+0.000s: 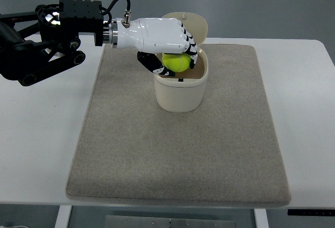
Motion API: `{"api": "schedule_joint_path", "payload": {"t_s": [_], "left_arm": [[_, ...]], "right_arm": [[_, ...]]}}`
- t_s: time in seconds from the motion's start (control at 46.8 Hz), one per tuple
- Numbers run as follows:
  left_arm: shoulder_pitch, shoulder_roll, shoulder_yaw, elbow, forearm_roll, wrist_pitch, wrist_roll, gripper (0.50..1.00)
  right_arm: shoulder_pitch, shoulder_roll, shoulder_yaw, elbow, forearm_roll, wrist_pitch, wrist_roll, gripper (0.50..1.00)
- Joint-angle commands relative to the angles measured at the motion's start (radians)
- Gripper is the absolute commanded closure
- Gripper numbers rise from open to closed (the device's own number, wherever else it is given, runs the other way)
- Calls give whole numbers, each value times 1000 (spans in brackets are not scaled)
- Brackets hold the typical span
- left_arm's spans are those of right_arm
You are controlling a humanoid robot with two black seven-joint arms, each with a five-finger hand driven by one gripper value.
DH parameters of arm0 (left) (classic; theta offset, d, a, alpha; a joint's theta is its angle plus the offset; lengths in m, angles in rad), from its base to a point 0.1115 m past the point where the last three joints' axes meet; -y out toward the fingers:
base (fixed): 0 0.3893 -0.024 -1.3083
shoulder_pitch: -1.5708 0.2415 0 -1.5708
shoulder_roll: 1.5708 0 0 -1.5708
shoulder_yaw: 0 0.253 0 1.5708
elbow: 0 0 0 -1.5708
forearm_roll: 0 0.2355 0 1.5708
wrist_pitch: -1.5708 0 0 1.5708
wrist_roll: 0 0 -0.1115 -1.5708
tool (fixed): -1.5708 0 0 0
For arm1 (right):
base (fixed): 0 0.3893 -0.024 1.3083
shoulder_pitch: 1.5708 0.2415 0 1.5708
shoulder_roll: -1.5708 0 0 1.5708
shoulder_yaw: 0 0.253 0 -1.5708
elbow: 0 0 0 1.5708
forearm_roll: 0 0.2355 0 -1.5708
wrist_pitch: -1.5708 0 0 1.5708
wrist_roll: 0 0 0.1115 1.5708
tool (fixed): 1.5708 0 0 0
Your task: Put tennis ball into box with left hand
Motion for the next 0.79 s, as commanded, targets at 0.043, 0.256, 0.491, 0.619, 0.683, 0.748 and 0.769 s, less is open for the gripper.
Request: {"api": "schedule_joint_path", "payload": {"t_s": [0.043,0.256,0.491,0.619,0.683,0.748,0.769], "left_arm": [[2,-31,0,13,-5,14,0,896],[12,-35,0,13,-8,14,0,754],[14,-1,-2,-1,-10,-2,-2,690],[11,82,-2,-62,-39,-8,-3,688],[14,131,0,-99,-62,-11,-3,641],[16,178,0,-134,-83,-16,-3,613],[17,195,3,-145,-91,-17,-5,613]], "right_arm": [[0,0,0,0,0,0,0,599],[0,0,0,0,0,0,0,599],[0,0,0,0,0,0,0,599],[0,0,0,0,0,0,0,599],[0,0,0,0,0,0,0,599],[0,0,0,0,0,0,0,599],[0,0,0,0,0,0,0,599]]}}
